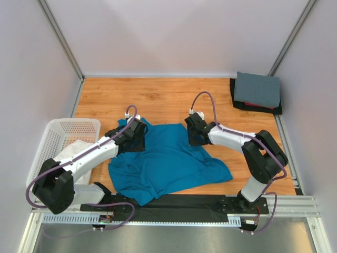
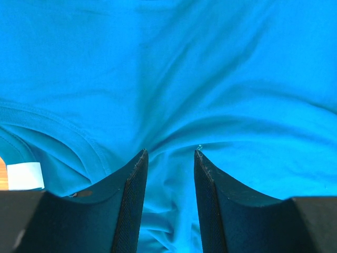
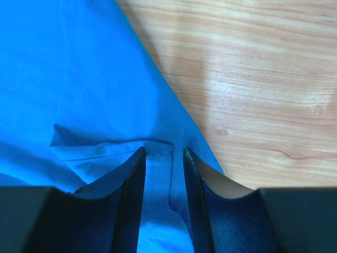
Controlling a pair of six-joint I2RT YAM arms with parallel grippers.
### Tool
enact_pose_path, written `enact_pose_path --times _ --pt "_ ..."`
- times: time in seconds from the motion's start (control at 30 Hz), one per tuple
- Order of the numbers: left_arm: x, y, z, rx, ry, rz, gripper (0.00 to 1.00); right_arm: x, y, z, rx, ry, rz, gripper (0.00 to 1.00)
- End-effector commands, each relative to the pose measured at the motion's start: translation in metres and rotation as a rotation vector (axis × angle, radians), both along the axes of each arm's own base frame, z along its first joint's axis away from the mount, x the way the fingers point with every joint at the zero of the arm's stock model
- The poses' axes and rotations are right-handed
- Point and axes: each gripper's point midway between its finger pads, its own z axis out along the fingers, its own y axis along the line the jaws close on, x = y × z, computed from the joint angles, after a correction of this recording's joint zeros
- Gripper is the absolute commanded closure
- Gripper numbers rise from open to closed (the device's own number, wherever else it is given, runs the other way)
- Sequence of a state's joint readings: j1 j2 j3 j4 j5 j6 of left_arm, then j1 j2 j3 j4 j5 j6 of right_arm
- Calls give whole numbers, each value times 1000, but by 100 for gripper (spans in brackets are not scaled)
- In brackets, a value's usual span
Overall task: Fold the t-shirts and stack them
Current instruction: Flatten the tshirt out
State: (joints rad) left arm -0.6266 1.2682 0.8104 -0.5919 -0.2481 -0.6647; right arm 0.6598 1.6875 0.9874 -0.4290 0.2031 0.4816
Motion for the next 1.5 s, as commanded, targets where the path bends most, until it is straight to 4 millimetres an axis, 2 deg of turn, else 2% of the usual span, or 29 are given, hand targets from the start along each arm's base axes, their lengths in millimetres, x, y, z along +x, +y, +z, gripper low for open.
enact_pose_path --times 0.0,0.1,0.17,0.23,0.27,0.3,0.33,0.43,0.67,0.8,1.07,1.17,1.33,1.37,1.47 --pt "0 1 1 3 -11 -6 53 5 11 1 36 -8 19 64" --pt "0 2 2 1 -14 -2 53 2 15 -2 54 7 30 66" --pt "-1 3 2 6 -14 -1 53 1 15 -5 52 14 33 71" --pt "-1 3 2 6 -13 2 53 0 11 -7 37 14 28 84" --pt "-1 4 1 7 -12 4 53 1 10 -6 31 10 25 95" --pt "-1 3 2 7 -12 3 53 1 7 -4 13 11 15 99" --pt "0 5 3 14 -13 8 52 1 5 -2 3 12 15 100" --pt "1 5 7 16 -25 8 52 8 3 24 8 -44 10 99" --pt "11 11 21 48 -60 7 52 33 -13 116 -5 -275 -48 100" --pt "22 14 33 38 -88 18 52 46 -30 141 -47 -371 -82 100" --pt "53 35 54 35 -152 76 50 70 -59 139 -91 -395 -135 100" --pt "70 45 60 45 -170 102 49 73 -62 138 -83 -386 -141 100" --pt "102 56 67 55 -168 155 46 69 -75 128 -103 -363 -181 99" --pt "112 60 74 47 -183 173 45 70 -81 127 -102 -361 -205 100" --pt "132 62 70 41 -174 187 36 69 -95 116 -114 -330 -251 99"
